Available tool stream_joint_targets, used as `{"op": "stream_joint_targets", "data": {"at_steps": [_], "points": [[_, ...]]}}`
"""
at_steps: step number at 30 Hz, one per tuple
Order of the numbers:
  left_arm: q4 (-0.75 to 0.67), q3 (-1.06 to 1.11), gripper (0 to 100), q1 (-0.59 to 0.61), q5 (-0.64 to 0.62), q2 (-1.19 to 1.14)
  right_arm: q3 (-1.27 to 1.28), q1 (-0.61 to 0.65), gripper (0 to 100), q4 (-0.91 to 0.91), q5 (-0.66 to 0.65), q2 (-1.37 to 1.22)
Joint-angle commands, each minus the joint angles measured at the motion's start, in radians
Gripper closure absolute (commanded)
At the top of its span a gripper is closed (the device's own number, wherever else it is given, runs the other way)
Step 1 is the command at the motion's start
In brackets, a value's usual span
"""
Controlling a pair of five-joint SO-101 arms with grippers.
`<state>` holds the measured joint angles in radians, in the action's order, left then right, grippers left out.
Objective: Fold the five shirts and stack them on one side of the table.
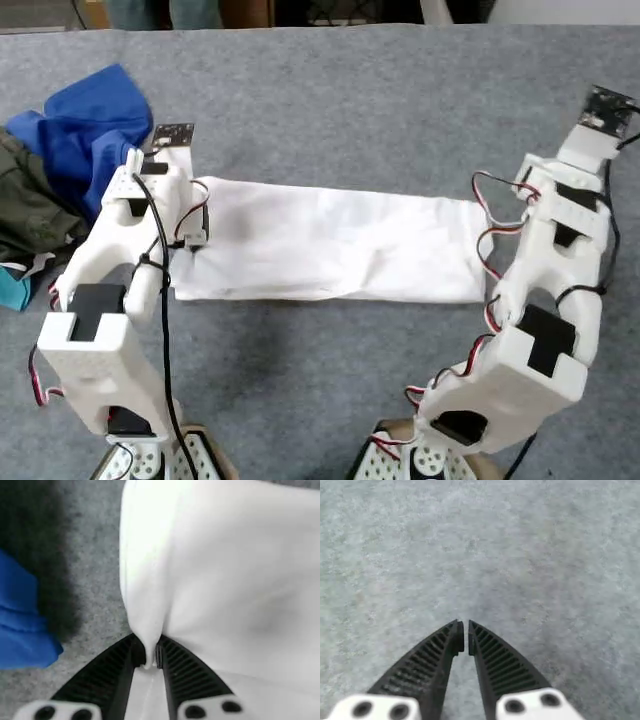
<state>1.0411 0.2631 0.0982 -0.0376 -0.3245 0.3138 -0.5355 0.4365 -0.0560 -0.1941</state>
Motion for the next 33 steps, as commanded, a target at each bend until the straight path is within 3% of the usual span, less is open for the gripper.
{"op": "stream_joint_targets", "data": {"at_steps": [1, 5, 9, 15, 19, 24, 33], "points": [[0.002, -0.047, 97, 0.007, 0.011, -0.003, -0.071, -0.043, 96.6, -0.002, 0.003, 0.007], [0.074, -0.111, 97, 0.004, 0.011, 0.058, -0.101, -0.115, 96.6, -0.023, 0.017, -0.004], [0.206, -0.236, 97, -0.047, 0.011, 0.123, -0.114, -0.232, 96.6, -0.107, 0.178, -0.028], [0.258, -0.409, 97, -0.275, 0.005, 0.133, -0.191, -0.387, 96.4, -0.186, 0.249, -0.099], [0.272, -0.530, 97, -0.458, -0.015, 0.120, -0.257, -0.408, 96.6, -0.186, 0.244, -0.159], [0.269, -0.708, 97, -0.625, -0.137, 0.032, -0.275, -0.419, 96.6, -0.186, 0.244, -0.166], [0.393, -1.165, 97, -0.814, -0.196, -0.278, -0.272, -0.423, 96.6, -0.186, 0.242, -0.153]]}}
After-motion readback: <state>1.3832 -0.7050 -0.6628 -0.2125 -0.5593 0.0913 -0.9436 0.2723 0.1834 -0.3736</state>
